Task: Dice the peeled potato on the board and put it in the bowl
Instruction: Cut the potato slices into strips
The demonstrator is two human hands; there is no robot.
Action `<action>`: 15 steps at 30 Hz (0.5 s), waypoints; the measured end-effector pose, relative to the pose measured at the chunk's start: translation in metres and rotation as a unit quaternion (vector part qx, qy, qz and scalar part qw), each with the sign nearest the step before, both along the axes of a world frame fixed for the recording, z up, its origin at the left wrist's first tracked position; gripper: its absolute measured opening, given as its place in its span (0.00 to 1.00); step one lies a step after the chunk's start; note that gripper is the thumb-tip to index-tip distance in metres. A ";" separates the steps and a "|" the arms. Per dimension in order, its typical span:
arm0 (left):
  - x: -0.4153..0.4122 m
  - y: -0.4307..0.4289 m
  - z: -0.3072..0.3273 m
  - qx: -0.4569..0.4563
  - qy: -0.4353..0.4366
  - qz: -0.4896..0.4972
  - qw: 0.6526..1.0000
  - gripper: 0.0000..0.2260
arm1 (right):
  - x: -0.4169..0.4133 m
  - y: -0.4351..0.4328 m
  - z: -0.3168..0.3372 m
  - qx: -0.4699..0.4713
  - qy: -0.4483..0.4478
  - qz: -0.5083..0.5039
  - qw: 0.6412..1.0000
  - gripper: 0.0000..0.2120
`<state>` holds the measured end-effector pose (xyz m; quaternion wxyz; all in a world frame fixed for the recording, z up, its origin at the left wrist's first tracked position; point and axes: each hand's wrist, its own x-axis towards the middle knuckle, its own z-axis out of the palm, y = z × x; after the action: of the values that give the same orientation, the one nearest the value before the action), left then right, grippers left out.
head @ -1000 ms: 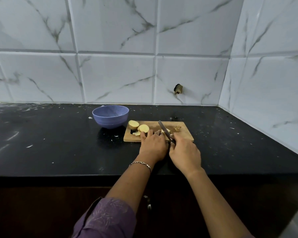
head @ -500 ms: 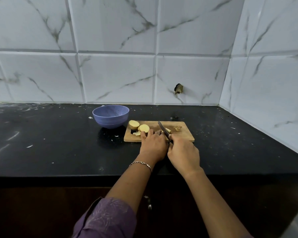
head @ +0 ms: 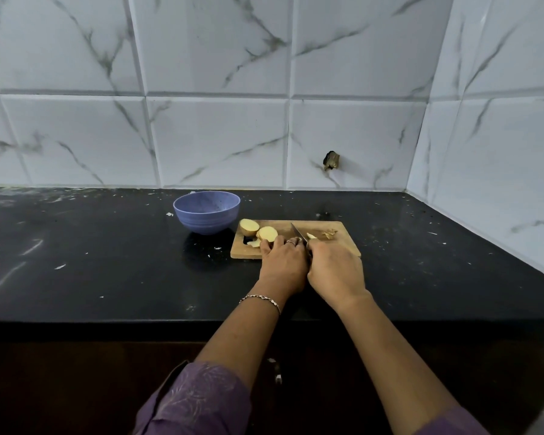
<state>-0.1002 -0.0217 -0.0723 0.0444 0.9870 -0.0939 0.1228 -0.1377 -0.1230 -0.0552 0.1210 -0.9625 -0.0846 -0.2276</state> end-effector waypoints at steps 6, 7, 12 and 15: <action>0.000 0.001 -0.001 0.006 -0.001 -0.003 1.000 0.19 | -0.003 0.002 -0.002 -0.046 -0.030 0.020 0.998 0.13; 0.000 0.001 -0.001 0.006 -0.003 -0.003 1.000 0.19 | -0.003 0.002 -0.002 -0.051 -0.034 0.021 0.998 0.13; -0.001 -0.002 -0.002 -0.004 -0.012 0.008 1.000 0.17 | -0.006 -0.004 -0.010 0.016 -0.025 -0.008 1.000 0.10; -0.004 -0.003 -0.002 -0.008 -0.037 0.030 0.999 0.17 | -0.011 -0.008 -0.014 0.078 -0.040 -0.036 0.995 0.07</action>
<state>-0.1038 -0.0251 -0.0742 0.0454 0.9837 -0.0649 0.1613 -0.1486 -0.1314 -0.0687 0.1836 -0.9426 -0.0365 -0.2765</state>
